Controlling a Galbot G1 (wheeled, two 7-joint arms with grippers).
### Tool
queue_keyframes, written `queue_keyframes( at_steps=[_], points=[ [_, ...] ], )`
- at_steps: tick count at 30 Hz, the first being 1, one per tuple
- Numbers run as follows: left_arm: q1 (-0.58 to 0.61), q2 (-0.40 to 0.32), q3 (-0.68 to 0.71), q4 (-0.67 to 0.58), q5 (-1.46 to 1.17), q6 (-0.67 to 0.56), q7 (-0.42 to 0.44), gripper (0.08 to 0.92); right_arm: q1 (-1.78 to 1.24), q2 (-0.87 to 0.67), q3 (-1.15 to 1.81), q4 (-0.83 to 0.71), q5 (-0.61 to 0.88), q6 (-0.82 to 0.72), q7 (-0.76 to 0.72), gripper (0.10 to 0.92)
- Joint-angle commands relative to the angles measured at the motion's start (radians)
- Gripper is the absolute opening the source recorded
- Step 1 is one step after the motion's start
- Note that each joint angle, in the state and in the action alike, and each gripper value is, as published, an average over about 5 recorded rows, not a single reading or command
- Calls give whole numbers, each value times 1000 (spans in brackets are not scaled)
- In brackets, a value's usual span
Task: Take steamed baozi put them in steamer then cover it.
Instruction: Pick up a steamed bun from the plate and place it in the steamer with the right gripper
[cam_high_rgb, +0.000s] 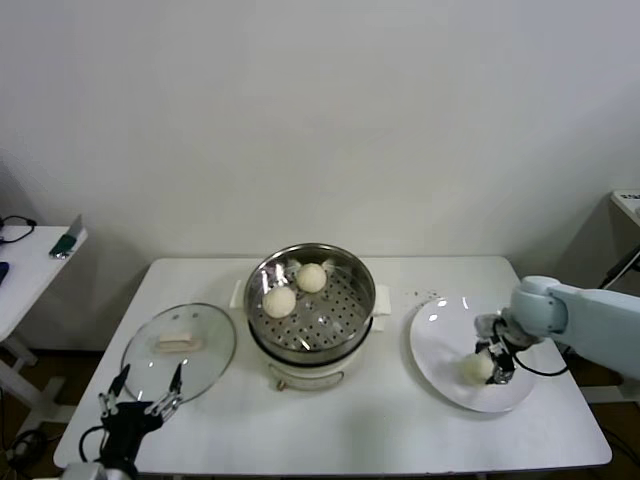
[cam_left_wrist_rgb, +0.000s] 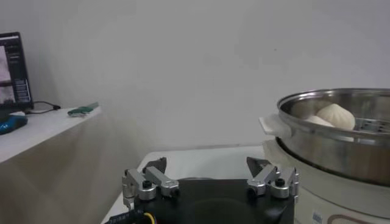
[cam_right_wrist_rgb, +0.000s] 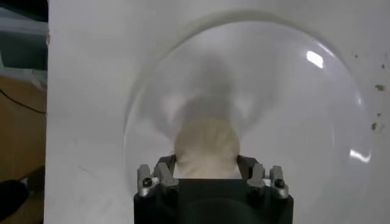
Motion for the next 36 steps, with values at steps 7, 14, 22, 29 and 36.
queue_keyframes(
  at_steps=[7,14,22,29,36],
  points=[
    [0,4,-5,0,7,7,0,823,648,225,-248,42,108,373,-158,679],
    [-10,6,-5,0,18,15,1,823,795,388,-158,168,136,510,-156,687],
    [-17,2,-5,0,21,13,0,823,689,571,-81,286,4,520,-80,680],
    [-15,-1,-7,0,19,9,-3,823,485,690,-75,241,-110,480,-15,679],
    [-9,-2,-14,0,19,5,-5,823,347,745,-96,143,-194,466,30,679]
  ],
)
